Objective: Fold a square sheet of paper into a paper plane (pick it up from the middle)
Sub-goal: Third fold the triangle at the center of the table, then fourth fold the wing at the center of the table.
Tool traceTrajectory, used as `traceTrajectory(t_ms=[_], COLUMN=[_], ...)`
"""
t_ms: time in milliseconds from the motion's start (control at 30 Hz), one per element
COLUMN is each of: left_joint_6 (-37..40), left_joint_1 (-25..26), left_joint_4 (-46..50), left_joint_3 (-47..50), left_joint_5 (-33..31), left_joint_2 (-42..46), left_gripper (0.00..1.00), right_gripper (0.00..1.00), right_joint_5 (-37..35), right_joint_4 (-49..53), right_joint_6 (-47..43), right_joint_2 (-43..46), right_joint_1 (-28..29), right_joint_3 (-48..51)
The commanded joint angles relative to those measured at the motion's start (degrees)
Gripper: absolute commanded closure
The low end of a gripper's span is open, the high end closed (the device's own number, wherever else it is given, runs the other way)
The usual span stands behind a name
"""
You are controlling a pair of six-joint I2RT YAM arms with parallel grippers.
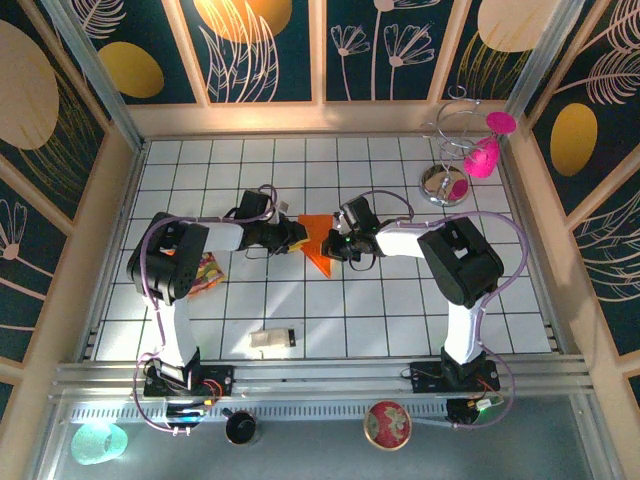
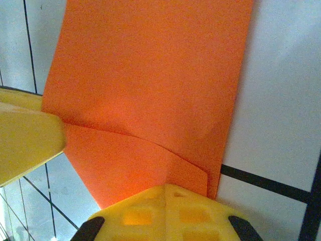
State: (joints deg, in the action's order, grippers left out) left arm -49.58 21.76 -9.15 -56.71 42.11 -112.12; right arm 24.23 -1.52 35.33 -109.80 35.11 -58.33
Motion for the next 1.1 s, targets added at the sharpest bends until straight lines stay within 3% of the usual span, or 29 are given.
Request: traceTrajectory(t_ms=[0,333,667,767,1067], left_joint_6=[4.9,11.0,11.6,10.1,-2.6], left_joint_1=[0.1,-0.9,-1.9,-1.9,-1.8], left_joint_4=[3.6,10.4,11.4,10.1,2.9], left_joint_3=[-2.4,-6.6,-7.5,-7.0,-1.9], left_joint_5=[2.3,2.5,2.9,2.7,-5.8], left_joint_2=[-1.9,-4.5,-4.5,-3.8,2.2], left_gripper=[0.72,0.73,0.86,0.94,0.96], right_gripper=[0.95,0.95,0.92,0.89,0.70], right_joint_5=[-0.9,-0.9,-1.1,-1.4,-12.2], right_joint_4=[1.1,1.0,0.7,0.5,-0.8], right_joint_6=[0.4,0.1,-2.1,-3.1,-8.9], right_joint_2=[-1.2,-0.8,0.1,1.2,10.9], right_joint_1=[-0.4,-0.8,-0.8,-0.9,-1.0], right_joint_3=[1.7,1.9,1.4,0.8,1.1])
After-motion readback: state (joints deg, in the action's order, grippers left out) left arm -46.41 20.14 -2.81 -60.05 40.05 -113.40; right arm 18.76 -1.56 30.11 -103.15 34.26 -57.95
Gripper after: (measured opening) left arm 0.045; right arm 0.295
